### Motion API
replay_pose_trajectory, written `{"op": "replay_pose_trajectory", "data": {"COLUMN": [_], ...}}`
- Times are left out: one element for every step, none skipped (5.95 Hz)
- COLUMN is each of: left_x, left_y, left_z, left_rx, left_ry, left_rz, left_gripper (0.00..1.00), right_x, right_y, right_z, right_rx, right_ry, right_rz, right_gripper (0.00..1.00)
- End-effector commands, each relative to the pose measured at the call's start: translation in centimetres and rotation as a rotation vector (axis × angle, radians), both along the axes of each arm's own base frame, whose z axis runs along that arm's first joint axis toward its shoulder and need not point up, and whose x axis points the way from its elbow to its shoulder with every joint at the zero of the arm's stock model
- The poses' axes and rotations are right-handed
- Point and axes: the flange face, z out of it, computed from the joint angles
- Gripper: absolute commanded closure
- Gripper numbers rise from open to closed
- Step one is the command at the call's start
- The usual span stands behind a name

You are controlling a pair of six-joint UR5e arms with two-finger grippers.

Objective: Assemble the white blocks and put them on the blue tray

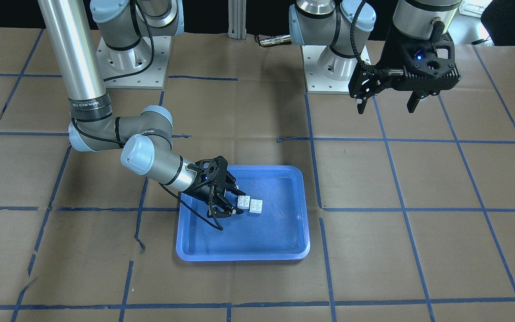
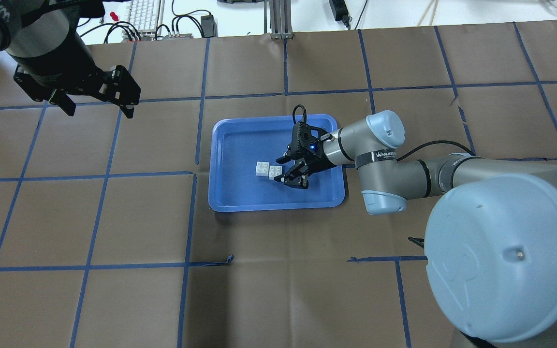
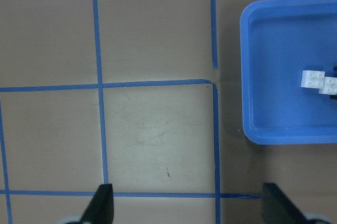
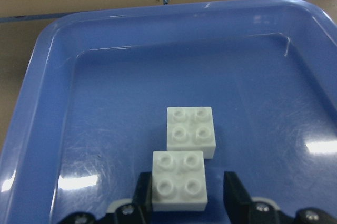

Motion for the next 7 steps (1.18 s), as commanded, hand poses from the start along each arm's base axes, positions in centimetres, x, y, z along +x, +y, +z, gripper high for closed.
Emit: {"op": "replay_pose_trajectory", "data": {"left_x": [-1.3,-1.5,-1.8,-1.6,-1.3,-1.3,-1.3], "left_y": [-1.0,-0.6,-0.3,0.1,0.4,0.4,0.3], "left_z": [-1.4,-0.9,-1.8,-1.5,-1.0,-1.1,-1.0], "left_rx": [-0.007,-0.005,0.021,0.045,0.061,0.062,0.059], "left_ry": [0.076,0.108,0.114,0.113,0.104,0.104,0.106], "left_rz": [-0.004,0.007,-0.005,0.002,0.007,0.007,0.013], "left_gripper": [0.00,0.00,0.00,0.00,0.00,0.00,0.00], "right_x": [0.0,0.2,0.0,0.0,-0.1,-0.2,-1.3], "right_y": [-0.7,-0.6,-0.7,-0.6,-1.1,-1.8,-2.1], "right_z": [0.3,0.2,0.3,0.6,2.1,5.3,7.7], "right_rx": [-0.017,-0.015,-0.016,0.004,0.049,0.029,0.077], "right_ry": [0.003,0.003,0.002,-0.006,-0.014,-0.015,0.041], "right_rz": [-0.002,0.001,-0.003,-0.022,-0.097,-0.133,-0.181], "right_gripper": [0.45,0.45,0.43,0.05,0.00,0.00,0.00]}}
